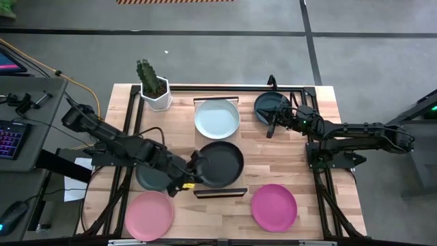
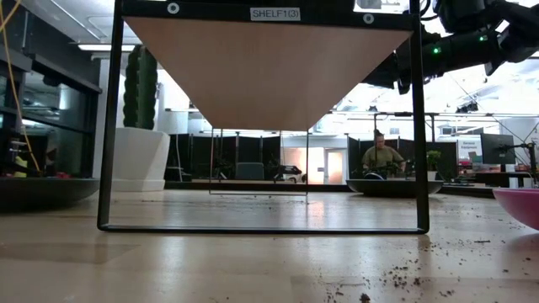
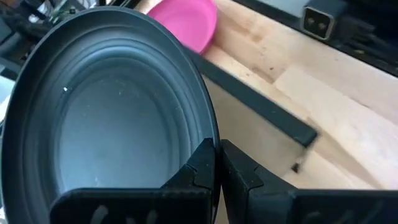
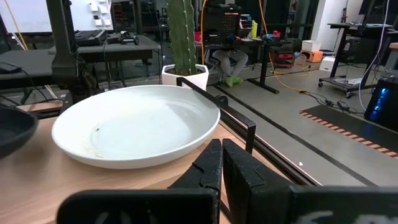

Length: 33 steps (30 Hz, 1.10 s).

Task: Place and stack plates onto a shelf
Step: Put the top black plate on the shelf

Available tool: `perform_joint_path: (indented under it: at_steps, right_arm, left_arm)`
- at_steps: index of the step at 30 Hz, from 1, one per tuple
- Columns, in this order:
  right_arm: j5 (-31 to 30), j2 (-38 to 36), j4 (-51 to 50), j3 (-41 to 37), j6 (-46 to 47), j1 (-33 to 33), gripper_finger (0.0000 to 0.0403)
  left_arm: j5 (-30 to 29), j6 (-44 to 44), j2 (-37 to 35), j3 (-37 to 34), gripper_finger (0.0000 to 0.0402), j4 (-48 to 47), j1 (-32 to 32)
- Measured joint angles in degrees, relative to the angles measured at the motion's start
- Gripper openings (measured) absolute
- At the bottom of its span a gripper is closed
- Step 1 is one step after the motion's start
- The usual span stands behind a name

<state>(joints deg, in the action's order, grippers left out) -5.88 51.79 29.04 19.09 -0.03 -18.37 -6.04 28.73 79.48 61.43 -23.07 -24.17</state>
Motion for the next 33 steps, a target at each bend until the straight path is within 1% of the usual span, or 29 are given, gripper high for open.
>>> perform_joint_path:
  at_steps: [6,19,26,33]
  right_arm:
    - [0.0,0.0,0.0,0.0,0.0,0.0,0.0000]
    - [0.0,0.0,0.0,0.0,0.0,0.0,0.0000]
    - [0.0,0.0,0.0,0.0,0.0,0.0,0.0000]
    - [0.0,0.0,0.0,0.0,0.0,0.0,0.0000]
  left_arm:
    - [-0.2,-1.4,0.8,0.0,0.0002,-0.1,1.3]
    - [-0.2,-4.6,0.8,0.0,0.0012,0.2,0.7]
    - [-0.1,-4.6,0.8,0.0,0.0033,0.3,-0.3]
    - [-0.7,-4.7,0.8,0.0,0.0067,0.3,-1.4]
